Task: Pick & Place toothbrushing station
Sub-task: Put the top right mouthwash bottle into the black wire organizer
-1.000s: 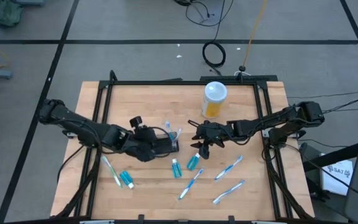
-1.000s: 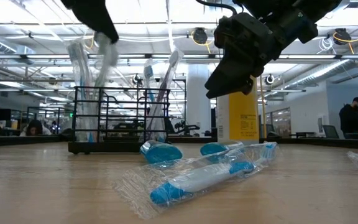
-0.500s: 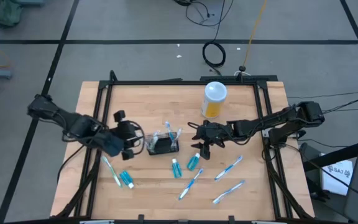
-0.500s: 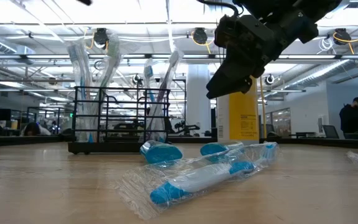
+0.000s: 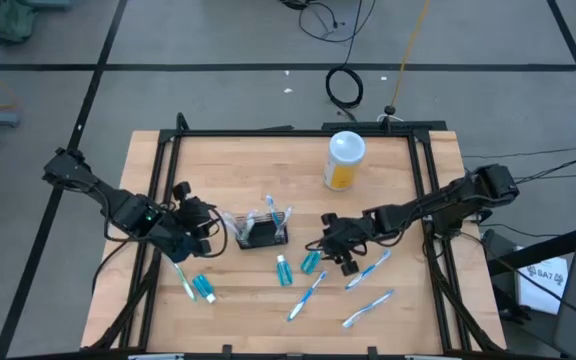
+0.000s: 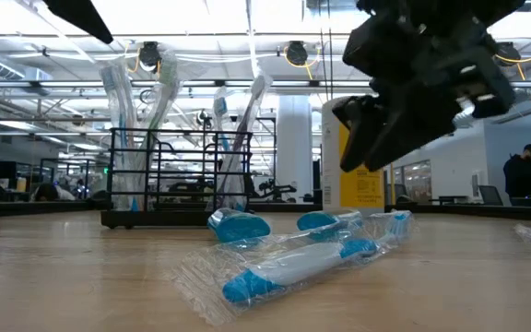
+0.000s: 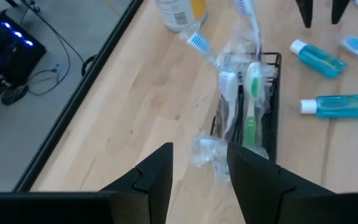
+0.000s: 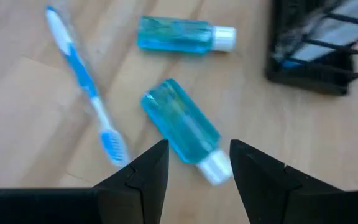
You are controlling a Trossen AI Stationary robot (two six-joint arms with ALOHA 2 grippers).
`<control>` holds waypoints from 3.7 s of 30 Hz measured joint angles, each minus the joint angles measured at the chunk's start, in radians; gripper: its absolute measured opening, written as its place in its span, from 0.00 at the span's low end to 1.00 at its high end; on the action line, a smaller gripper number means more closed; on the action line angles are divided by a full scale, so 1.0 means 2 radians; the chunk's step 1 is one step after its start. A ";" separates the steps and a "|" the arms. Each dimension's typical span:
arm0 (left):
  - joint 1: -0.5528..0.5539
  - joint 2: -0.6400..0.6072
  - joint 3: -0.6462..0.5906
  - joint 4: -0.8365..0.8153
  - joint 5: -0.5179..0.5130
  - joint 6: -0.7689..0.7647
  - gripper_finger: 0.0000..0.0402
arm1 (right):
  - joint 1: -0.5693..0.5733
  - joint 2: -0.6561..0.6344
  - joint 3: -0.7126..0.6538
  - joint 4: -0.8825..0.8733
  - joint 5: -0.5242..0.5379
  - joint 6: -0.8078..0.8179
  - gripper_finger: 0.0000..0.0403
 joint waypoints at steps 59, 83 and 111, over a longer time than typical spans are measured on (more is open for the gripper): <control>0.033 0.000 -0.001 0.011 -0.005 -0.011 0.40 | -0.018 0.041 0.009 0.053 0.014 -0.106 0.22; 0.036 0.000 -0.001 0.024 0.007 0.027 0.40 | 0.033 0.197 0.421 -0.198 0.370 -0.728 0.22; 0.036 0.000 -0.001 0.026 0.003 0.030 0.40 | -0.001 0.237 0.420 -0.203 0.260 -0.880 0.23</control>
